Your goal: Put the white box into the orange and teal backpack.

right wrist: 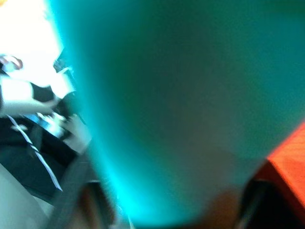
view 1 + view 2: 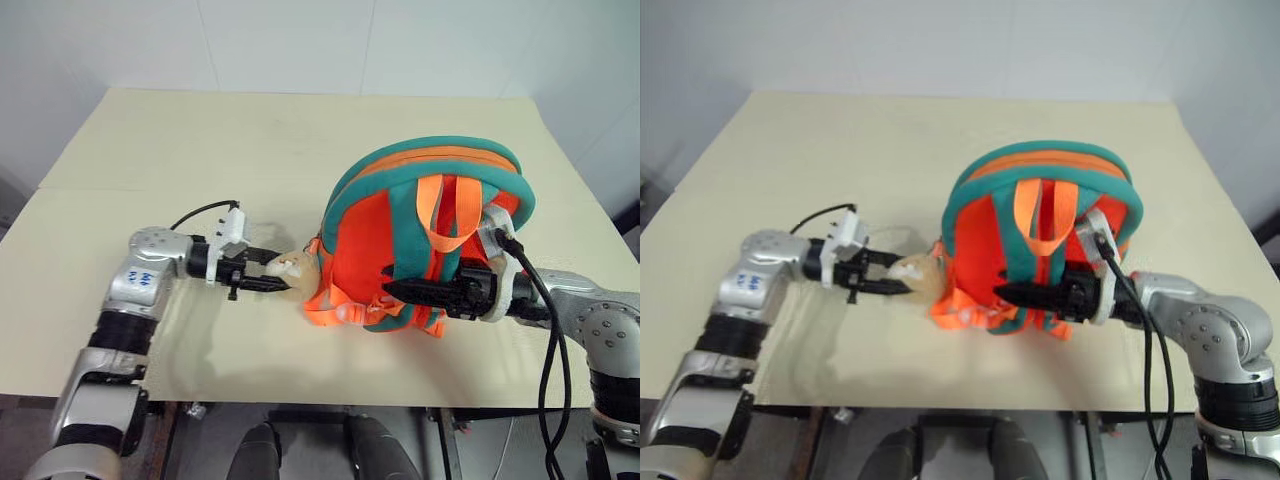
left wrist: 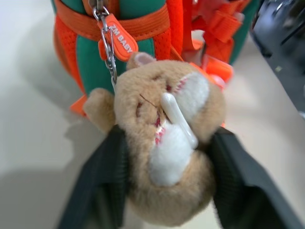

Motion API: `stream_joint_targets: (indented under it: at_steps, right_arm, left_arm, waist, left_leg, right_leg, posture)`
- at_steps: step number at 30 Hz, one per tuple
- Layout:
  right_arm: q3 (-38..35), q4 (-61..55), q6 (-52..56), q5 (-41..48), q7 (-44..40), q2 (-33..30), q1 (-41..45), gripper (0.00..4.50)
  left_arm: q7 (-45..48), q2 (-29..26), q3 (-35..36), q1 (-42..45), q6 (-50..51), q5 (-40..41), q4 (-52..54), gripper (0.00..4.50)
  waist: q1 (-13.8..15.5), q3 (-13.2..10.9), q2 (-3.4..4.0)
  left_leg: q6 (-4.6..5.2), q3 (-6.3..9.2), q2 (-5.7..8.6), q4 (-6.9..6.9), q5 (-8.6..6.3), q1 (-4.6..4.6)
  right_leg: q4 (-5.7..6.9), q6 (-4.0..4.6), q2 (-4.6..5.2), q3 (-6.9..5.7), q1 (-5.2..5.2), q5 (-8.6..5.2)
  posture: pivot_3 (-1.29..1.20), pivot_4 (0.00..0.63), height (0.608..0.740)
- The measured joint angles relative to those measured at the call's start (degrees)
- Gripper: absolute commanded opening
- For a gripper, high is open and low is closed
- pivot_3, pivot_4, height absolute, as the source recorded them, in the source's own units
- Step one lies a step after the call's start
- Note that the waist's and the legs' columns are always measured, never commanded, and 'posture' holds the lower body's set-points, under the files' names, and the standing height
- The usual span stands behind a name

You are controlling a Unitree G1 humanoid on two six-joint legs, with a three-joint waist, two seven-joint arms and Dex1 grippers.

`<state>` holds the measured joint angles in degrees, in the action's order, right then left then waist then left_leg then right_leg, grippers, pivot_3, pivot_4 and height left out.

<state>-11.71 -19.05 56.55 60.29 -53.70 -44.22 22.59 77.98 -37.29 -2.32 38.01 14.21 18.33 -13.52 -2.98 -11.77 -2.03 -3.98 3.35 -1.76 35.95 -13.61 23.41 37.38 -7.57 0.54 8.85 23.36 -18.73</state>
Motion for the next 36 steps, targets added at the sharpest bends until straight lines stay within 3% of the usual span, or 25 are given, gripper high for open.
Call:
stream_joint_targets:
  at_steps: [2, 4, 5, 9, 18, 28, 36]
  right_arm:
    - [-1.44, -0.12, -1.34, -0.44, -0.45, -0.72, -0.41, 4.36]
    - [-2.77, -0.97, -3.05, -1.33, -1.35, -2.35, -1.72, 4.50]
    - [-3.47, -1.26, -3.84, -2.00, -1.87, -3.41, -2.48, 4.50]
    - [-7.93, -2.00, -6.67, -3.64, -3.82, -6.68, -7.29, 4.50]
    - [-14.07, 4.07, -16.52, -13.12, -7.58, -7.69, -20.40, 4.50]
    - [-15.31, 12.77, -31.75, -25.34, -10.17, -8.37, -22.53, 4.50]
    - [-15.82, 15.79, -37.81, -29.60, -11.03, -8.37, -23.92, 4.50]
  left_arm:
    - [-0.23, -1.24, 1.20, -1.31, 0.70, 0.91, 2.53, 3.86]
    - [0.31, -3.45, 1.90, -4.54, 0.69, 1.67, 6.03, 4.41]
    - [0.47, -4.22, 2.32, -6.00, 0.77, 1.97, 7.18, 4.46]
    - [-1.03, -4.29, 4.54, -10.29, 1.53, 4.56, 11.35, 4.46]
    - [-5.71, -3.11, 8.51, -16.67, -1.83, 6.23, 13.46, 4.46]
    - [-9.53, -2.28, 15.05, -20.87, -6.62, 7.14, 8.31, 4.46]
    - [-9.83, -3.22, 16.47, -22.09, -8.04, 7.31, 8.29, 4.46]
  waist:
    - [-0.09, -0.01, -0.02]
    - [-0.33, -0.01, 0.01]
    - [-0.36, -0.01, 0.01]
    - [0.04, -0.02, -0.02]
    - [-0.35, -0.03, -0.03]
    - [-0.28, -0.03, -0.02]
    - [-0.24, -0.03, -0.02]
  left_leg:
    - [0.00, 0.00, 0.00, 0.01, 0.00, -0.01]
    - [0.00, -0.09, 0.00, -0.06, 0.00, -0.04]
    - [0.00, -0.09, -0.01, -0.10, 0.00, -0.05]
    - [0.00, -0.04, -0.02, -0.07, 0.00, -0.04]
    - [0.06, -0.12, -0.02, -0.01, -0.03, -0.15]
    - [0.07, -0.16, -0.01, 0.00, -0.04, -0.25]
    - [0.09, -0.15, -0.01, -0.02, -0.06, -0.25]
  right_leg:
    - [-0.01, 0.00, 0.00, 0.00, -0.02, 0.00]
    - [-0.02, 0.00, 0.01, 0.07, 0.00, -0.02]
    - [-0.04, 0.02, 0.01, 0.07, 0.00, -0.02]
    - [-0.07, 0.04, 0.01, 0.01, -0.03, -0.05]
    - [-0.37, -0.04, 0.01, 0.09, -0.31, 0.00]
    - [-0.46, -0.04, 0.01, 0.12, -0.43, 0.00]
    - [-0.49, -0.05, 0.03, 0.11, -0.45, 0.00]
  posture:
    - [0.00, 0.150, 0.740]
    - [0.00, 0.150, 0.740]
    - [0.00, 0.150, 0.740]
    - [0.00, 0.150, 0.740]
    - [0.00, 0.150, 0.740]
    - [0.00, 0.150, 0.740]
    - [0.00, 0.150, 0.740]
